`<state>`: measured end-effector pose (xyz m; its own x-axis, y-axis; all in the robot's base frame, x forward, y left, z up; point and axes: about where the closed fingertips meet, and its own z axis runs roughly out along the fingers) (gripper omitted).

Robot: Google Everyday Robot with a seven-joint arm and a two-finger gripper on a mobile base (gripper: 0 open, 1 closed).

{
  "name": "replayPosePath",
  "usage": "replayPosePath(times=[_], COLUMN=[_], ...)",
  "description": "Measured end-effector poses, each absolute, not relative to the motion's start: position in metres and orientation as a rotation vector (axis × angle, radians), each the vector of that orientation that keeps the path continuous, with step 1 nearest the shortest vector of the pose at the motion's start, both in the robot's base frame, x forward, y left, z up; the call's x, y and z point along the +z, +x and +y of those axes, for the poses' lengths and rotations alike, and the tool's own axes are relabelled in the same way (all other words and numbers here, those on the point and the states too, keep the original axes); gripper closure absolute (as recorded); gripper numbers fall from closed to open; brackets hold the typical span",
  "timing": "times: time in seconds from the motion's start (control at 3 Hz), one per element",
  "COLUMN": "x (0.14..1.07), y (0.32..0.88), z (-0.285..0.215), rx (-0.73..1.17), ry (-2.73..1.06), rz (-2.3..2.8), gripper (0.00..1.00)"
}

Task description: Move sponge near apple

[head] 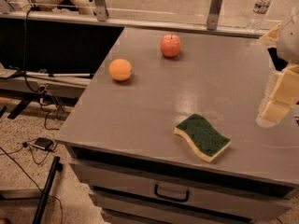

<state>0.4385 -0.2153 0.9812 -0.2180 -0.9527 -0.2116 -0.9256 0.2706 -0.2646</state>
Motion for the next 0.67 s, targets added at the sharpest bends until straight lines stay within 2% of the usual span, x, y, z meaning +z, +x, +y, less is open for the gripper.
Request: replayPosePath(times=[0.67], x=[0.9726], y=[0.4387], z=[-0.2162], rx=[-0.074], ry=[-1.677], rz=[2.233], gripper=[0.00])
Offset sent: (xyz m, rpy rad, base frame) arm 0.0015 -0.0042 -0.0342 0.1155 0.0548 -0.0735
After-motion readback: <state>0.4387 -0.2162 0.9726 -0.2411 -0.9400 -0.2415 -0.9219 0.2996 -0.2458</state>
